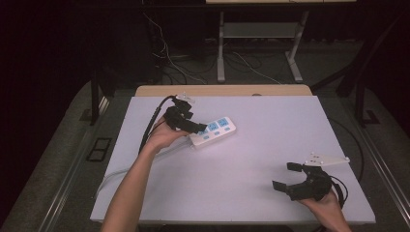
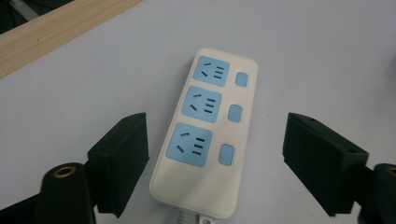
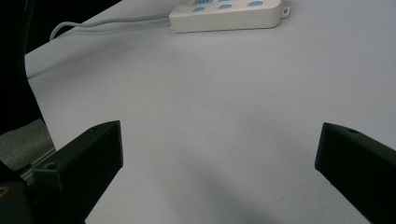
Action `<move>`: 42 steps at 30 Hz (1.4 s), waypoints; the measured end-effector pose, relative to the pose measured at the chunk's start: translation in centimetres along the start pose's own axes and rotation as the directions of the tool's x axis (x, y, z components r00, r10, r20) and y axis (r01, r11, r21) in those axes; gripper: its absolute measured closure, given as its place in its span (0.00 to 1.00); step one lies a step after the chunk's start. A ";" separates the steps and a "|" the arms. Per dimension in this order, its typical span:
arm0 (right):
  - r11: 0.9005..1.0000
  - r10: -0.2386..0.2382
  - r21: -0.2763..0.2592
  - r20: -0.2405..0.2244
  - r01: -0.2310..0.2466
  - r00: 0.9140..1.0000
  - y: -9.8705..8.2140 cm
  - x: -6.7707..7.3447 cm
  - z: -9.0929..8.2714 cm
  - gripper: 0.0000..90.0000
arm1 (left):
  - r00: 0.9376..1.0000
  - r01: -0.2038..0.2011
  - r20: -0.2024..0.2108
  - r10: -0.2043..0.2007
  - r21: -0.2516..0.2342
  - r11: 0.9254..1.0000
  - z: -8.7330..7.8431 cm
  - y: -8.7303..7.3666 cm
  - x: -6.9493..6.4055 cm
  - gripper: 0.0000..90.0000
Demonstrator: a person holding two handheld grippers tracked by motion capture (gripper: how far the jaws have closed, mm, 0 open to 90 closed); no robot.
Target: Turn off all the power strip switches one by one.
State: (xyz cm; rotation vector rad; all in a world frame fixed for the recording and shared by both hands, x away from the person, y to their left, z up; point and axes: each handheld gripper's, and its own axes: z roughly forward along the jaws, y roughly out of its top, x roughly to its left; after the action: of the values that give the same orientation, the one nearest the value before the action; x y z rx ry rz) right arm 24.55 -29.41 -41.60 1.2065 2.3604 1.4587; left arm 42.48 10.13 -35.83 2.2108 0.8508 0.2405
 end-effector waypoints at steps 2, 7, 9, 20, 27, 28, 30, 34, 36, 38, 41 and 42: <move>1.000 -0.001 0.000 -0.001 0.001 1.000 0.0 0.0 0.0 0.01 | 1.000 0.000 -0.005 0.000 -0.005 1.000 0.2 0.0 0.1 0.30; 1.000 -0.004 0.000 -0.001 0.004 1.000 0.0 0.0 0.0 0.01 | 1.000 -0.006 -0.016 0.005 -0.012 1.000 0.9 0.0 0.0 0.40; 1.000 -0.002 0.001 -0.001 0.002 1.000 0.0 0.0 0.0 0.01 | 1.000 -0.013 -0.020 0.012 -0.012 1.000 1.1 0.0 -0.1 0.49; 1.000 -0.007 0.006 -0.002 0.007 1.000 0.0 -0.1 0.0 0.01 | 1.000 -0.027 0.004 0.027 0.029 0.999 2.9 -0.2 -0.5 0.75; 1.000 -0.011 0.008 -0.003 0.011 1.000 0.0 0.0 0.0 0.01 | 1.000 -0.014 0.008 0.014 0.039 0.999 3.7 -0.3 -0.5 0.89; 1.000 -0.011 0.008 -0.003 0.011 1.000 0.0 0.0 0.0 0.01 | 1.000 -0.011 0.010 0.010 0.039 0.999 3.8 -0.4 -0.5 0.90; 1.000 -0.011 0.008 -0.002 0.011 1.000 0.0 -0.1 0.0 0.01 | 1.000 0.003 0.018 -0.003 0.042 0.999 4.0 -0.4 -0.4 0.94; 1.000 -0.010 0.004 0.000 0.010 1.000 -0.1 -0.1 0.0 0.01 | 1.000 0.009 0.026 -0.011 0.052 0.999 4.3 -0.6 -0.2 0.99; 1.000 -0.011 0.004 0.000 0.011 1.000 -0.1 -0.1 0.0 0.01 | 0.999 0.005 0.034 -0.007 0.063 0.998 4.6 -0.7 -0.2 0.99; 1.000 -0.011 0.005 -0.001 0.011 1.000 -0.1 -0.1 0.0 0.01 | 0.999 -0.004 0.037 0.002 0.077 0.997 4.8 -0.8 -0.2 0.99; 1.000 -0.011 0.006 -0.001 0.011 1.000 -0.1 -0.1 0.0 0.01 | 0.999 -0.014 0.043 0.010 0.094 0.995 5.1 -0.9 -0.3 0.99; 1.000 -0.011 0.006 -0.001 0.011 1.000 -0.1 -0.1 0.0 0.01 | 0.999 -0.016 0.046 0.011 0.100 0.995 5.2 -1.0 -0.4 0.99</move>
State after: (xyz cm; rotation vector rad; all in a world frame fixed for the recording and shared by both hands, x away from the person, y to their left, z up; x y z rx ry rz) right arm 24.60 -29.55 -41.67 1.1924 2.3704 1.4503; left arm 43.83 7.42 -40.12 2.3074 0.8400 0.1563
